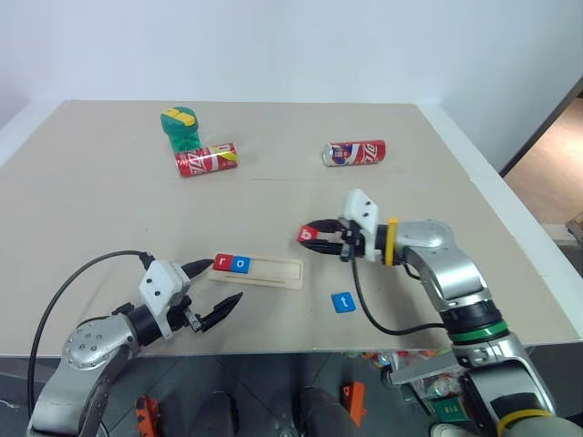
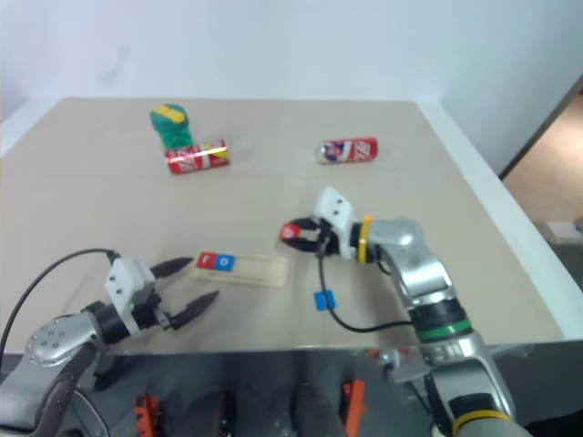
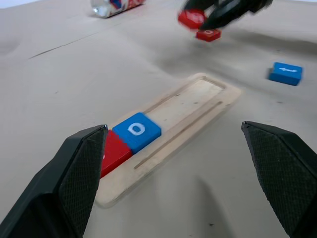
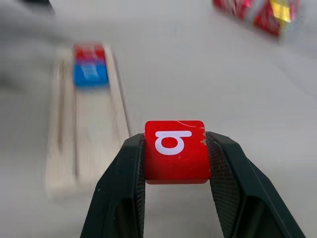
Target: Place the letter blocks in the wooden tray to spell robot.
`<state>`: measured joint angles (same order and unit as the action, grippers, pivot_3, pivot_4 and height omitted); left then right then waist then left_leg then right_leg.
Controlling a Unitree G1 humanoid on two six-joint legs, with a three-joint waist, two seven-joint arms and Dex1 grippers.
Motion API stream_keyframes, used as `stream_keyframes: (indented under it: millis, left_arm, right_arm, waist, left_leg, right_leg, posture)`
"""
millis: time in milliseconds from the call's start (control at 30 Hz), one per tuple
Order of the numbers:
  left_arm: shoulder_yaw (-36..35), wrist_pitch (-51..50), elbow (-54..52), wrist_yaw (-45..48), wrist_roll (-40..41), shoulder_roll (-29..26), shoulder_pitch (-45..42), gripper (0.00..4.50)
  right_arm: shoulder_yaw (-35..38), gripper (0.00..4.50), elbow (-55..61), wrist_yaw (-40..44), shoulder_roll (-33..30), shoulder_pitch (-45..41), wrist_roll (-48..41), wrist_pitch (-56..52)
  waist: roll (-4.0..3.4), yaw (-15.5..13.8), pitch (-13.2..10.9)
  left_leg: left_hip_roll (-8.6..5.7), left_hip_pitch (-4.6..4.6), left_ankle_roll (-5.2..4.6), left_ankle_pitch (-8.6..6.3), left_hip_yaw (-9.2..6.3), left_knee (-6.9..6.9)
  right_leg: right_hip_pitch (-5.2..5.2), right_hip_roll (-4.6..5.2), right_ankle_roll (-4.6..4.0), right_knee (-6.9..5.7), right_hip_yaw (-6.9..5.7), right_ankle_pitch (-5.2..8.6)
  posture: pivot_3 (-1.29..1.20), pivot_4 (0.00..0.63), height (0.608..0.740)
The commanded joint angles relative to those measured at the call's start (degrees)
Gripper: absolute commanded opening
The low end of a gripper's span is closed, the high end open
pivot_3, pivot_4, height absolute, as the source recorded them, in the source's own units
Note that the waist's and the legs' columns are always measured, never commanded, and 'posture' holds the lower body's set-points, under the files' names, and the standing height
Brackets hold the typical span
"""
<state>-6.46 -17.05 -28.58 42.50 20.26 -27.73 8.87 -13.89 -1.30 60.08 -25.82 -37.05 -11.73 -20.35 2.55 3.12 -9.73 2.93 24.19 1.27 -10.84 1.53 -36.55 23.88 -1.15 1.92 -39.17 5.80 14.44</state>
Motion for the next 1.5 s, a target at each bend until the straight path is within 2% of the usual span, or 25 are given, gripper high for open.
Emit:
stream_keyframes:
  millis: [33, 167, 500, 1300, 1333, 1500]
  left_arm:
    - [0.46, 1.34, -3.24, -2.25, 0.11, 1.05, 1.21, 4.50]
    - [1.61, 1.24, -4.37, -4.20, -0.08, 1.83, 1.63, 4.50]
    - [3.58, 1.80, -5.94, -6.56, -1.17, 1.27, 2.93, 4.50]
    - [6.02, 2.90, -4.23, -7.37, -3.08, 0.84, 2.10, 4.50]
    - [6.06, 2.90, -4.21, -7.36, -3.13, 0.80, 2.09, 4.50]
    - [6.06, 2.96, -4.13, -7.38, -3.40, 0.74, 1.75, 4.50]
  right_arm:
    - [-5.68, 1.19, 0.30, 1.07, 2.98, -1.09, 2.04, 0.48]
    - [-8.81, 1.19, -4.95, 0.59, 5.41, -1.63, 5.12, 4.28]
    - [-8.74, 1.19, -16.00, -0.29, 9.08, -6.42, 7.72, 8.68]
    - [-9.19, 1.19, -16.39, 0.06, 9.88, -5.29, 8.82, 6.64]
    - [-9.18, 2.26, -16.36, 0.08, 9.93, -5.32, 8.75, 6.46]
    - [-8.40, 3.92, -15.25, -0.02, 10.60, -5.29, 7.69, 4.77]
  waist:
    - [0.00, -0.18, 0.01]
    - [0.00, -0.37, 0.01]
    - [0.00, -0.25, 0.01]
    - [0.00, -0.28, 0.01]
    - [0.00, -0.28, 0.01]
    - [0.00, -0.27, 0.01]
  left_leg:
    - [0.03, 0.00, 0.00, 0.00, 0.00, 0.02]
    - [-0.03, 0.05, 0.00, 0.00, 0.01, 0.07]
    - [-0.14, 0.03, 0.04, 0.02, 0.13, 0.02]
    - [-0.13, 0.04, 0.04, 0.02, 0.09, 0.12]
    - [-0.13, 0.04, 0.04, 0.02, 0.09, 0.12]
    - [-0.12, 0.04, 0.04, 0.02, 0.08, 0.12]
  right_leg:
    - [0.00, -0.01, -0.03, 0.00, -0.01, 0.02]
    - [0.03, 0.05, -0.04, 0.00, -0.01, 0.05]
    - [0.05, 0.27, -0.04, 0.06, -0.08, -0.01]
    - [0.08, 0.26, -0.07, 0.06, -0.15, 0.03]
    - [0.08, 0.26, -0.07, 0.06, -0.14, 0.03]
    - [0.09, 0.25, -0.08, 0.06, -0.15, 0.04]
  posture:
    - [0.00, 0.150, 0.740]
    - [0.00, 0.150, 0.740]
    - [0.00, 0.150, 0.740]
    - [0.00, 0.150, 0.740]
    - [0.00, 0.150, 0.740]
    - [0.00, 0.150, 0.740]
